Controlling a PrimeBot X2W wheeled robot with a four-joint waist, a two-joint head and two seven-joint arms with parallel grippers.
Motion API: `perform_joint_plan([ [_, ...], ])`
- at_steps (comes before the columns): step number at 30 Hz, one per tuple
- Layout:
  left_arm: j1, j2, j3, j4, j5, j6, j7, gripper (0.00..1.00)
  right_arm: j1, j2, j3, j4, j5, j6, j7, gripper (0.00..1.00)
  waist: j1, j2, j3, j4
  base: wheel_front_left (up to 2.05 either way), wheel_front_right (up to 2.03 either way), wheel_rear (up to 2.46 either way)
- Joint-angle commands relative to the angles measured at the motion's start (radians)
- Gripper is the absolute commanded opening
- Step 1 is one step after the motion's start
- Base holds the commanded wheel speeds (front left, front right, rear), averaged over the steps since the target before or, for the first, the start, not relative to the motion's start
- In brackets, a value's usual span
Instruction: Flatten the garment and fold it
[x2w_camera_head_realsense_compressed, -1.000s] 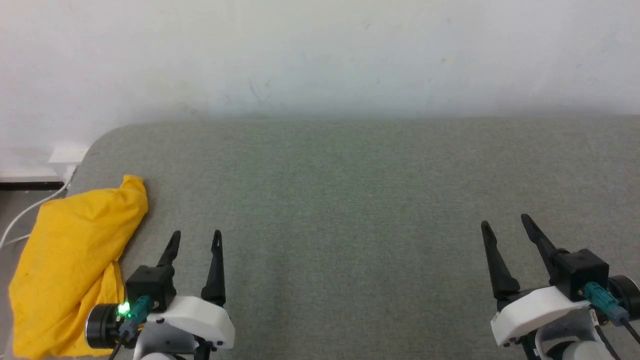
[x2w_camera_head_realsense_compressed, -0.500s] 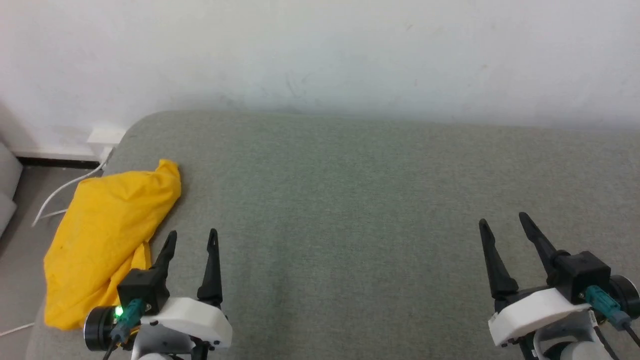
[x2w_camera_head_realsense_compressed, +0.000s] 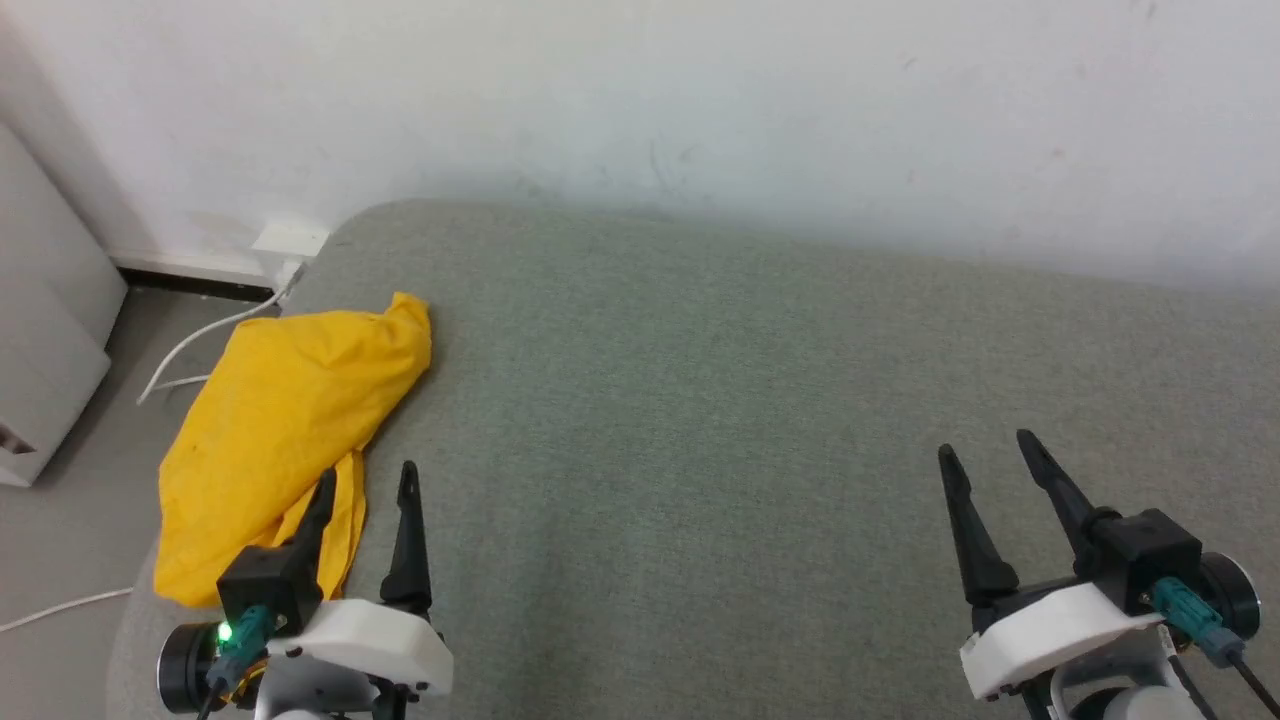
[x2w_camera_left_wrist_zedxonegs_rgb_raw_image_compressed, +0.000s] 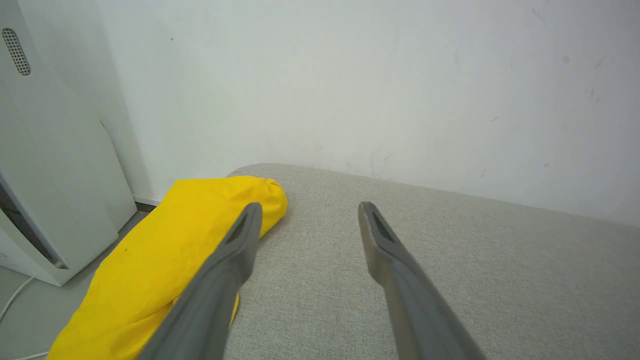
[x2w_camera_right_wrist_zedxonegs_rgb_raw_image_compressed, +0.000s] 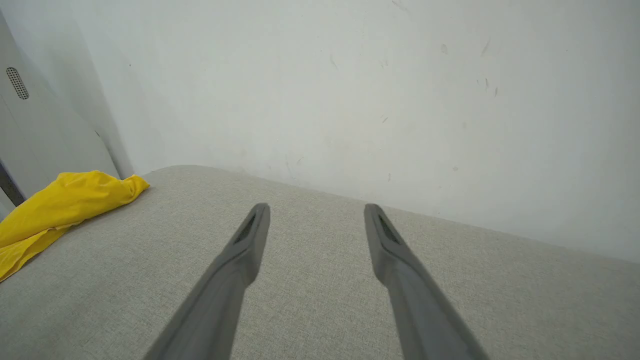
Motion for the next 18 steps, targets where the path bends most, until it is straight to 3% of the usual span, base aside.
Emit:
perform_joint_plan([
  [1,-0.006,-0.001,0.008,0.008,-0.012,0.005,-0.012,1.00,0.009,0.002,0.006,0.005,0.012,-0.001,-0.011,1.00,0.0000,0.0000,-0.001,0.021,0.00,0.00,0.00],
  [18,-0.006,-0.002,0.014,0.045,-0.033,0.018,-0.045,1.00,0.005,0.002,0.025,0.013,0.017,-0.001,-0.037,1.00,0.0000,0.0000,0.020,0.115,0.00,0.00,0.00],
])
